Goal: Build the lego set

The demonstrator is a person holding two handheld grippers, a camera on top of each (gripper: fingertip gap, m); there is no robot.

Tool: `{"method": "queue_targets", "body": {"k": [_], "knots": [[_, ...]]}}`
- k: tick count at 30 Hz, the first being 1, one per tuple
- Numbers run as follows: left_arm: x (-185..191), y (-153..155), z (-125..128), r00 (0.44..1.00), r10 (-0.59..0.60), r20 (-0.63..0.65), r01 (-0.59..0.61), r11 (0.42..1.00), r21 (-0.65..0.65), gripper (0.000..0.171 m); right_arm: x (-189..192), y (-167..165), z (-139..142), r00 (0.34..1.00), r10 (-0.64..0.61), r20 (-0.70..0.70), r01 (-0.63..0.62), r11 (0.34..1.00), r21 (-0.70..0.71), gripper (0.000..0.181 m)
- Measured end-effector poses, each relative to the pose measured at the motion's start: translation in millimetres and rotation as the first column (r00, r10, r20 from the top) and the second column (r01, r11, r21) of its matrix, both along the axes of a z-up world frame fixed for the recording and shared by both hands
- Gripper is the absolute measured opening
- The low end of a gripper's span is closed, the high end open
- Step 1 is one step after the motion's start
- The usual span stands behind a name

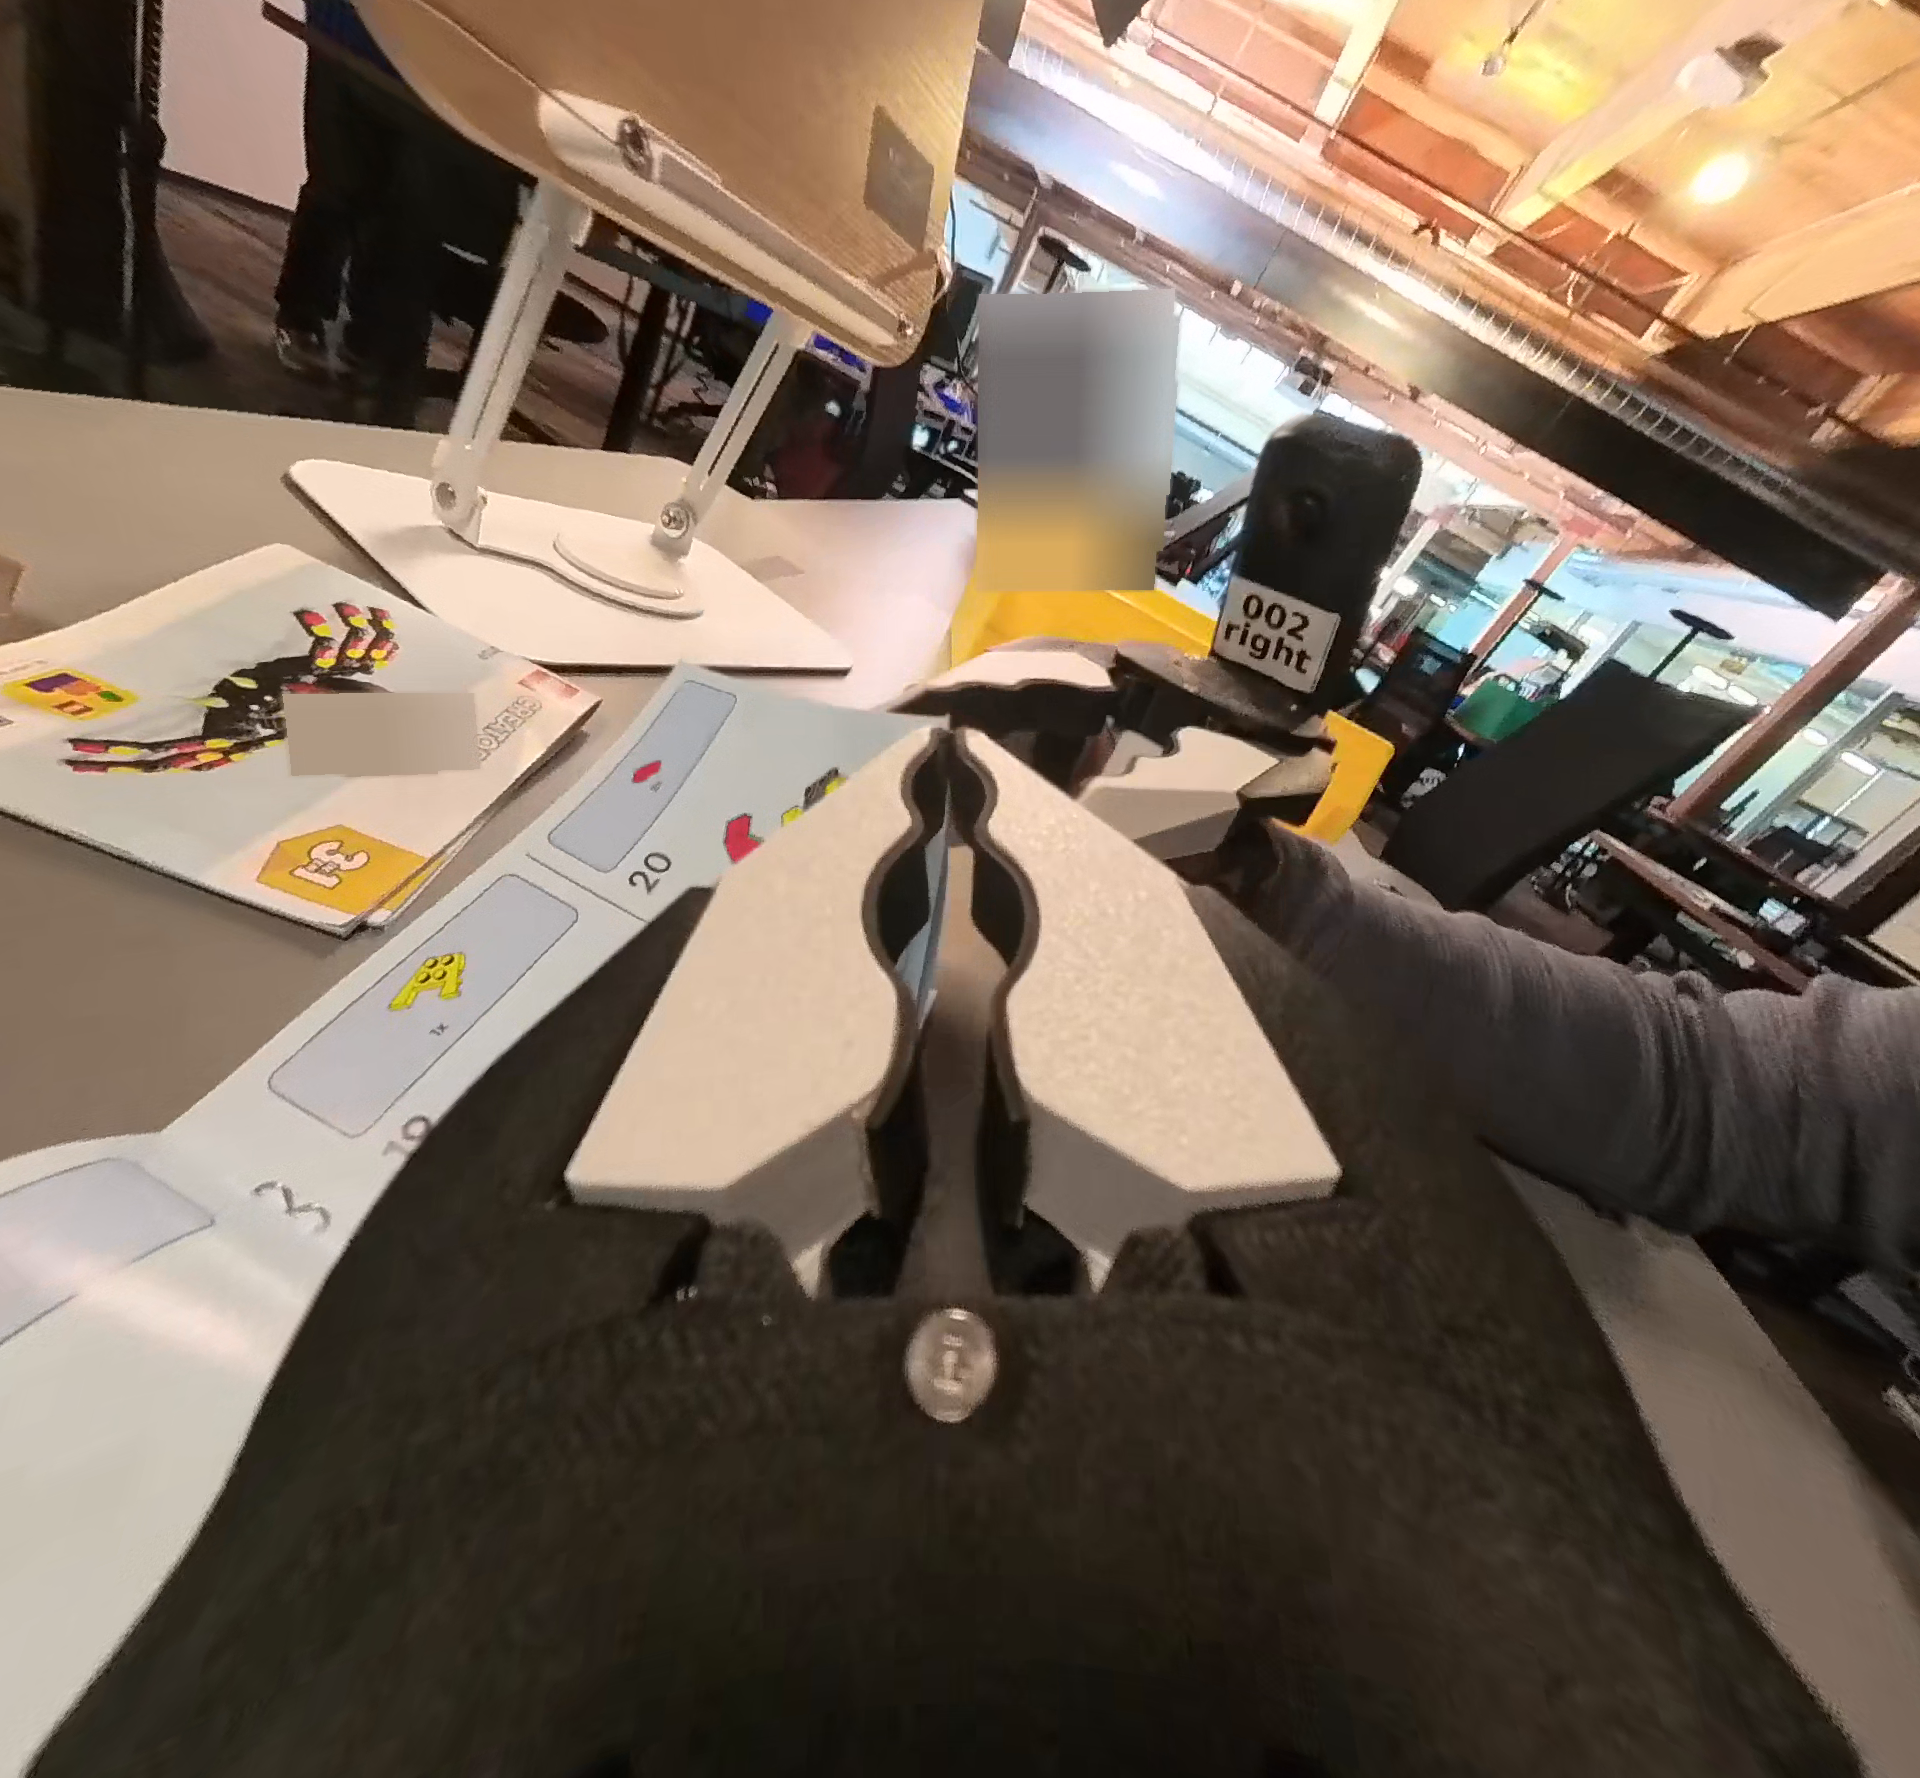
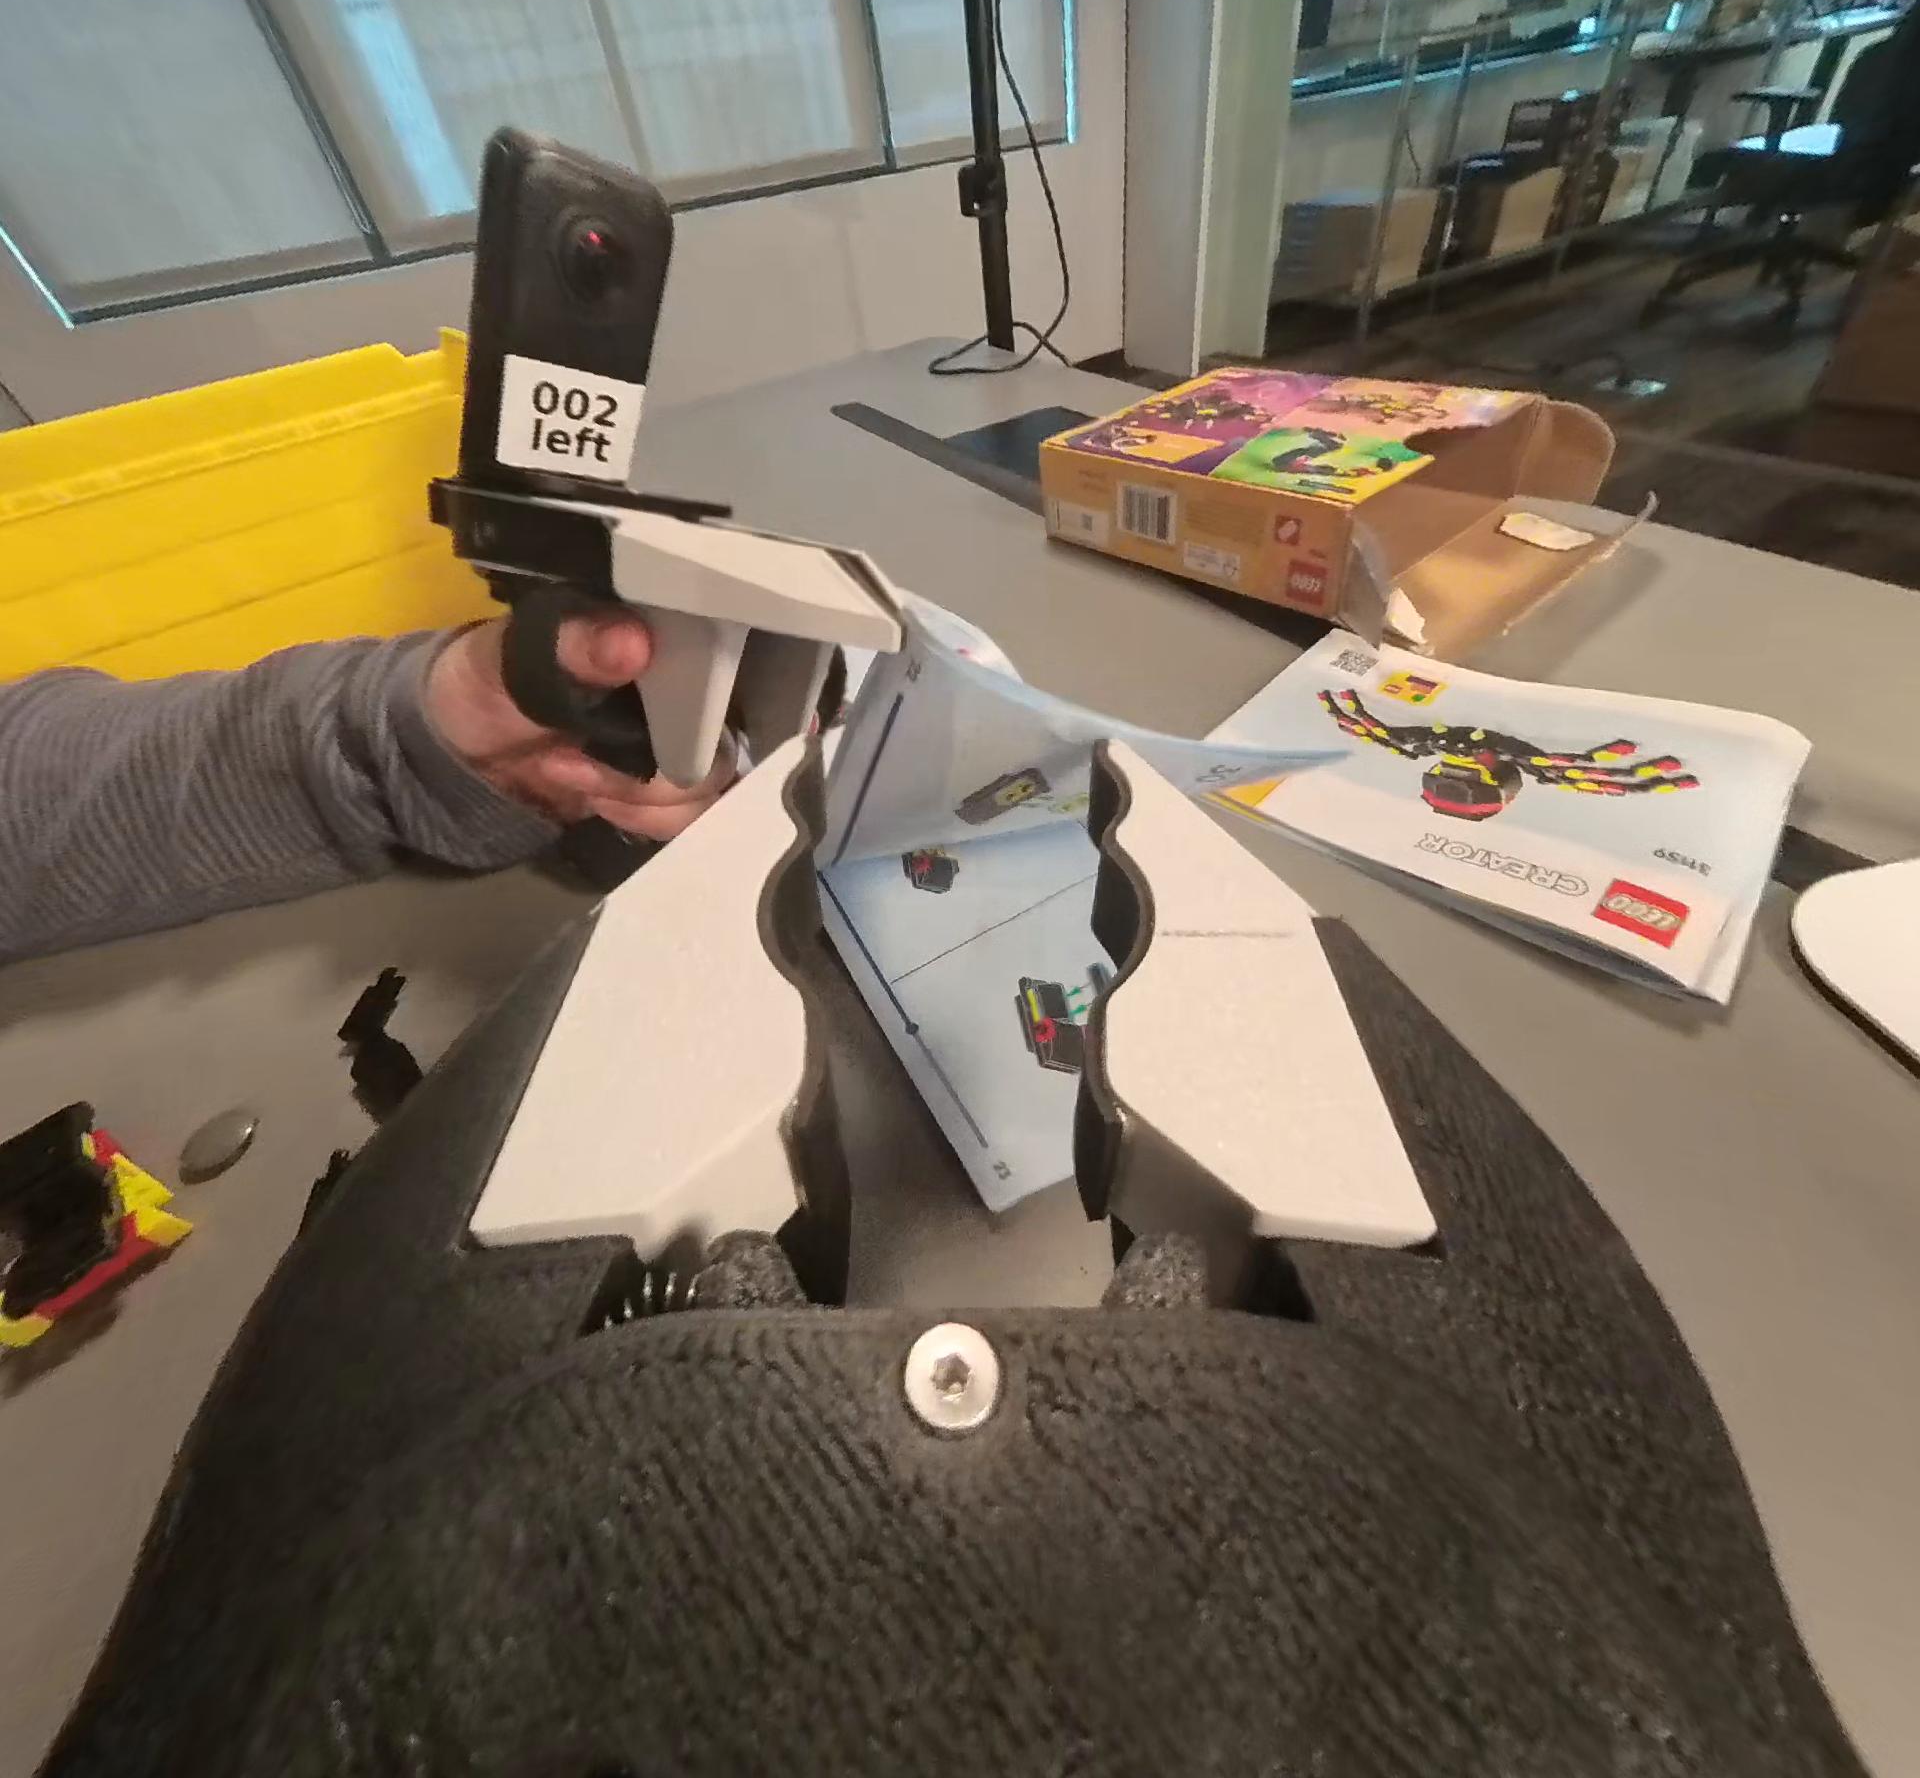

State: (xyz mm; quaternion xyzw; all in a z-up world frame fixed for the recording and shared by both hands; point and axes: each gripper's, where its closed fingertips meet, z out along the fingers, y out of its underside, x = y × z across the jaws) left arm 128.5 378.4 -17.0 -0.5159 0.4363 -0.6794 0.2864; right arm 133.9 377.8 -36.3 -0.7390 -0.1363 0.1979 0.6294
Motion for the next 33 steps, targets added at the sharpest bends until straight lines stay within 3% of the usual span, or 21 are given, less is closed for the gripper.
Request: {"method": "queue_targets", "body": {"k": [6,14,33], "knots": [[2.4,-7.9,-5.1,0.999,-0.027,-0.039,0.028,0.999,0.027,0.0,1.9,9.3,-6.9,0.993,-0.109,0.046,0.11,0.993,-0.037,0.055],[-0.4,-0.3,-5.2,0.999,-0.017,-0.037,0.015,0.998,-0.053,0.0,4.1,7.7,-7.5,0.982,-0.165,0.087,0.168,0.985,-0.026,0.045],[-3.7,10.0,-5.9,0.999,0.035,-0.038,-0.039,0.992,-0.117,0.0,16.1,9.0,-21.7,0.974,-0.224,0.029,0.225,0.962,-0.156,0.0]]}}
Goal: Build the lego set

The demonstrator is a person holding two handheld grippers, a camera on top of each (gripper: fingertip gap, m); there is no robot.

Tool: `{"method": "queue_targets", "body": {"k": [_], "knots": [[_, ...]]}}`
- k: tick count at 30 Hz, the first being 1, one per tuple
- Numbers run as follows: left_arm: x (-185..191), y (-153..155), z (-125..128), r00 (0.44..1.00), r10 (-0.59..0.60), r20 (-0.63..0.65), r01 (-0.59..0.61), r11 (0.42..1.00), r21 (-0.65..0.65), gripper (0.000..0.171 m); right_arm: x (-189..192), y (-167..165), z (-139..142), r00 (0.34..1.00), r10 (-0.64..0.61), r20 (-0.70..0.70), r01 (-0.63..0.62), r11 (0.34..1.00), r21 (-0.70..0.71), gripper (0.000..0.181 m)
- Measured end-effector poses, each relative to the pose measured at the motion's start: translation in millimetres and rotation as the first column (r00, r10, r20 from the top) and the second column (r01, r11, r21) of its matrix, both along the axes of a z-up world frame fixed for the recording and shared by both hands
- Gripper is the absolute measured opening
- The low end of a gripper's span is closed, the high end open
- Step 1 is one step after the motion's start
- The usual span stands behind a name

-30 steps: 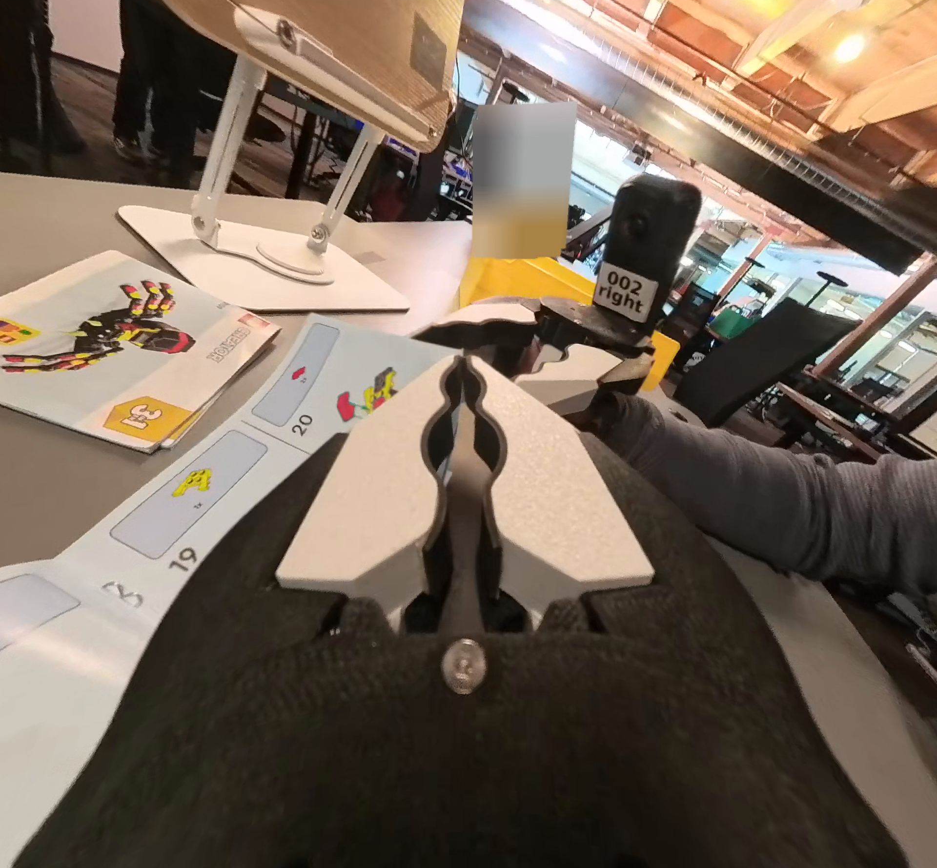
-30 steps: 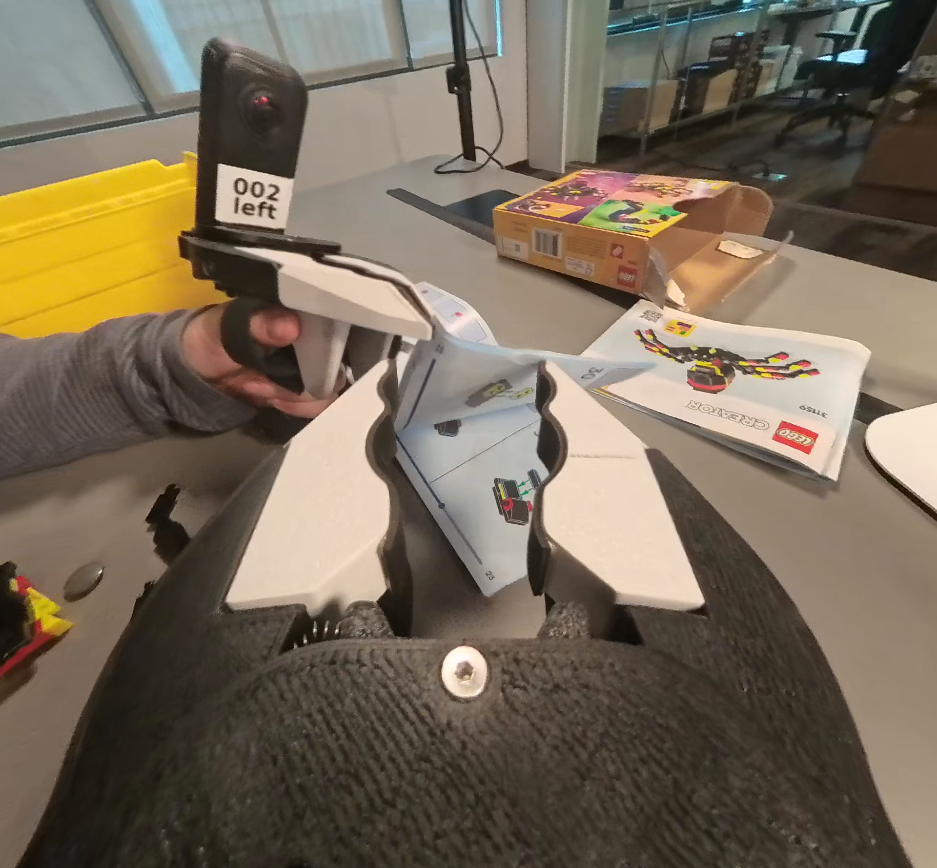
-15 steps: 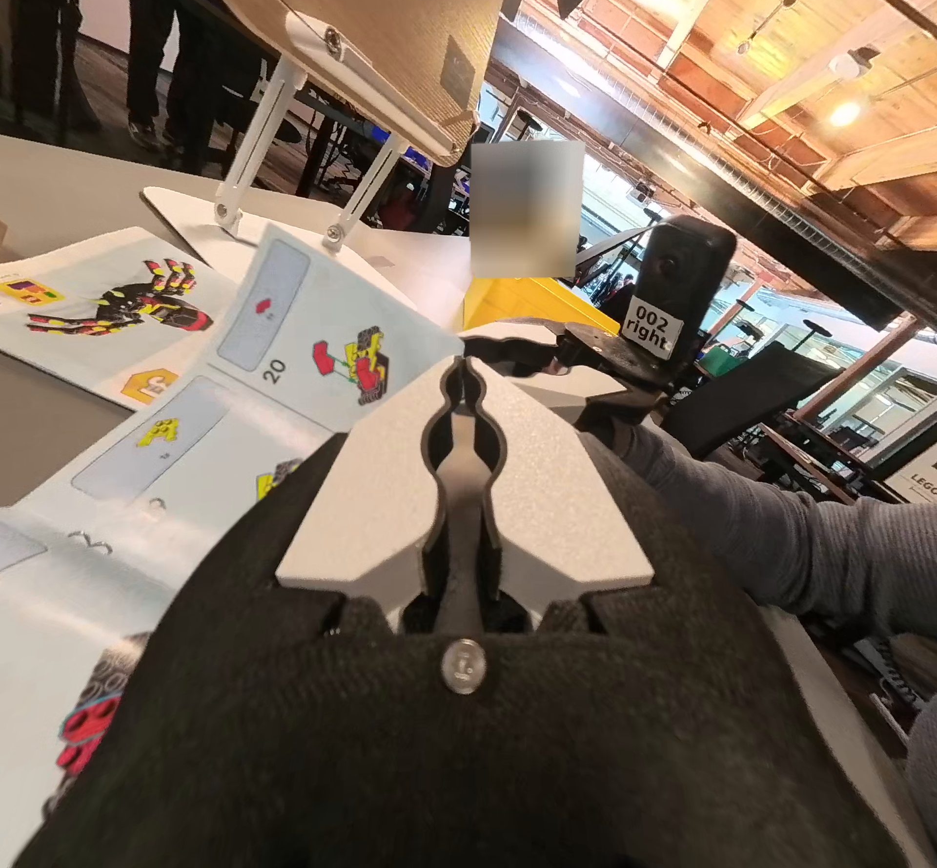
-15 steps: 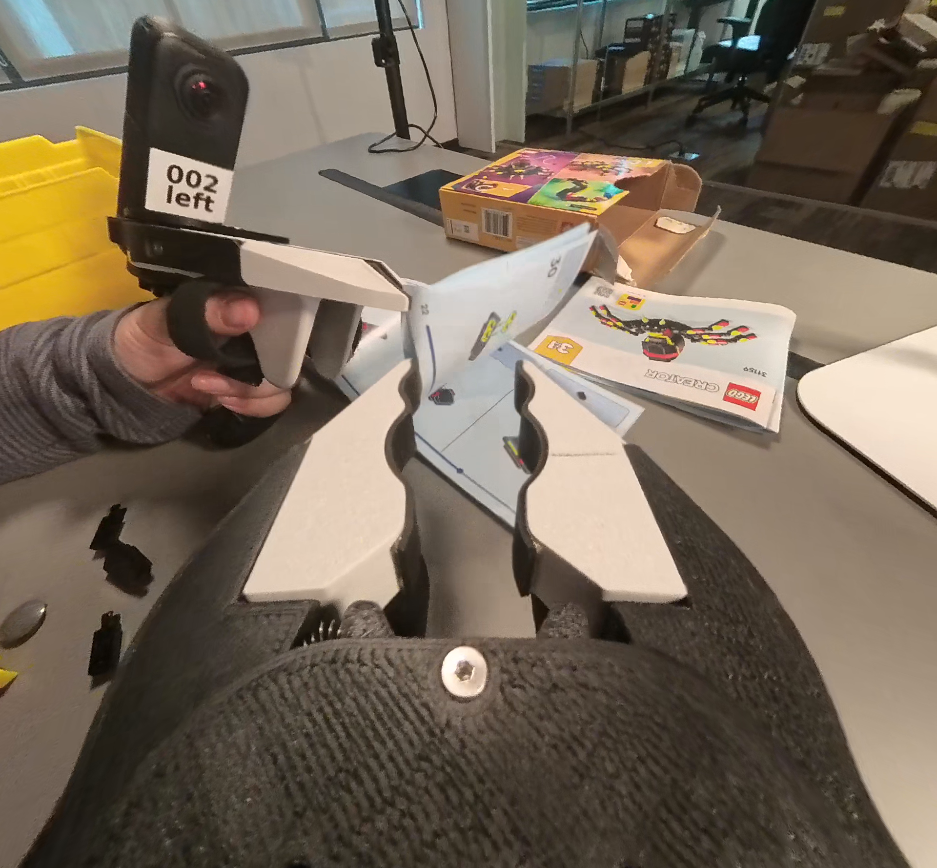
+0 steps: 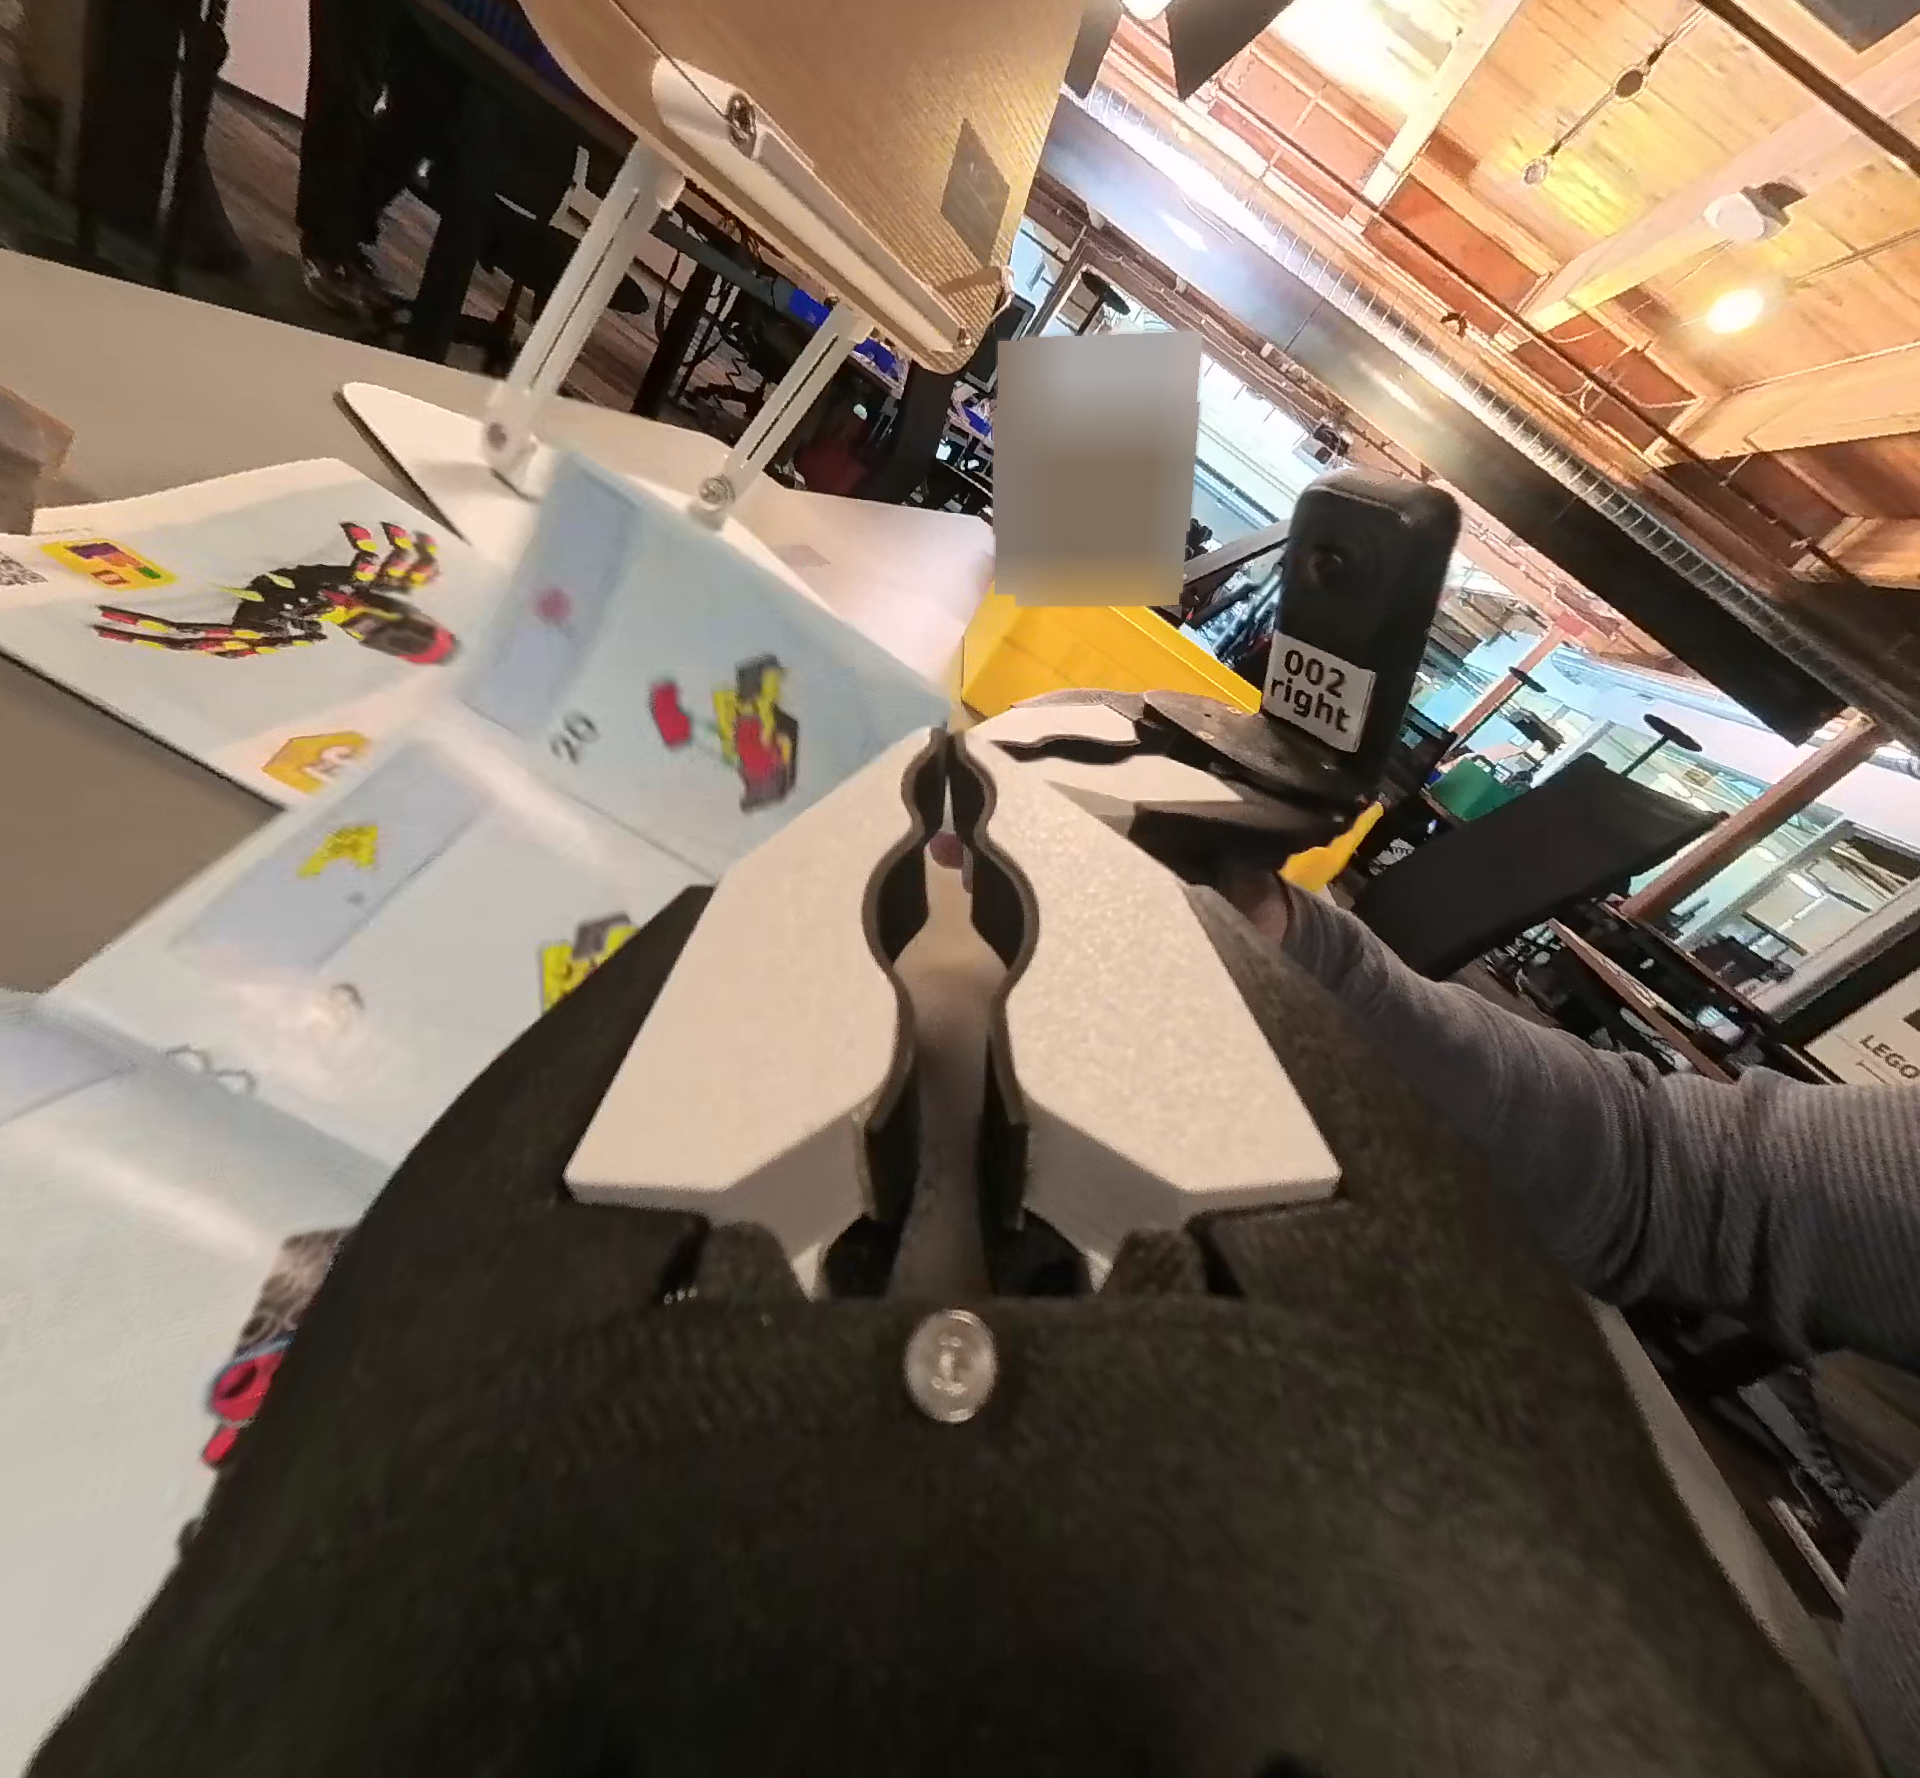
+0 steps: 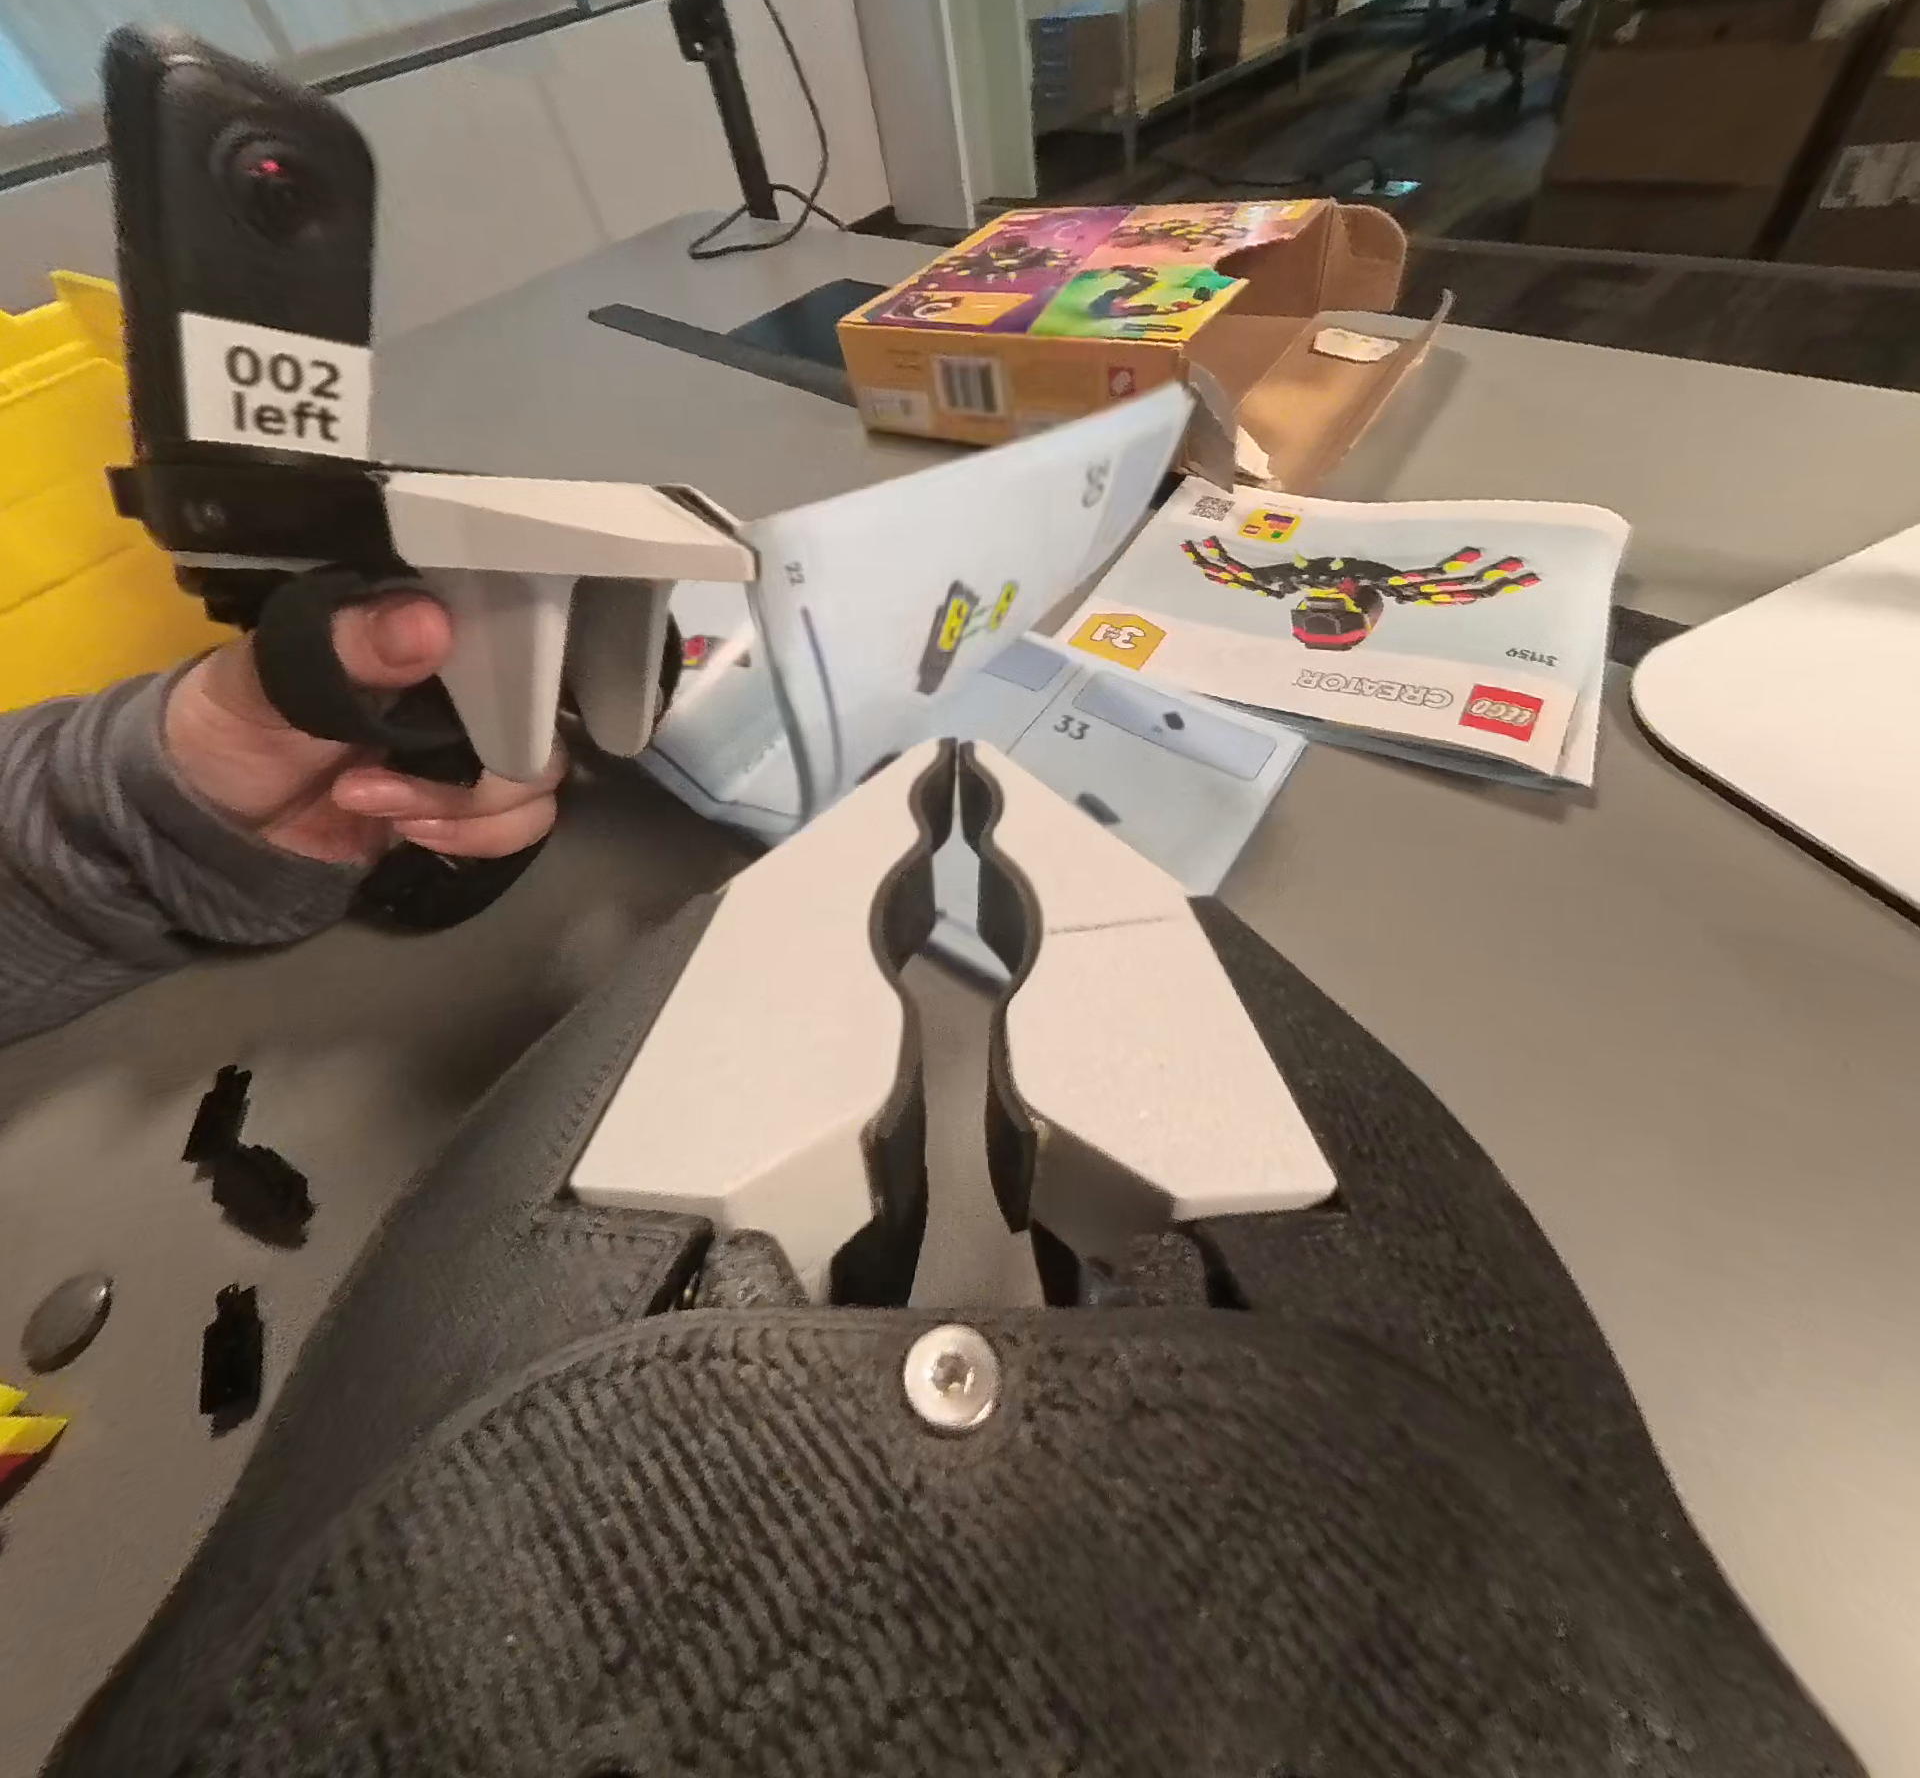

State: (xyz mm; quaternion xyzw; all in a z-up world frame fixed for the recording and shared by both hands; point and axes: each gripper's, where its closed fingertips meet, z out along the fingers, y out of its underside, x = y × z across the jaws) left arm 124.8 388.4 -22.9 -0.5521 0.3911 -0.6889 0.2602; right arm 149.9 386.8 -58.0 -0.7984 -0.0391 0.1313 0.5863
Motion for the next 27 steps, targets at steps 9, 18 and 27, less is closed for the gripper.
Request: {"method": "queue_targets", "body": {"k": [9,18,27], "knots": [[-3.8,-0.3,3.9,0.996,0.082,0.022,-0.084,0.991,0.108,0.0,-15.9,-5.3,7.1,0.992,0.125,-0.028,-0.124,0.991,0.048,0.031],[-3.7,-14.6,2.1,0.999,-0.042,0.012,0.041,0.997,0.063,0.0,-22.5,-5.9,17.1,0.989,0.126,0.079,-0.136,0.981,0.135,0.028],[-3.5,-12.8,0.9,0.999,-0.045,0.006,0.045,0.998,0.034,0.0,-25.0,-7.9,20.0,0.985,0.122,0.122,-0.141,0.976,0.165,0.008]]}}
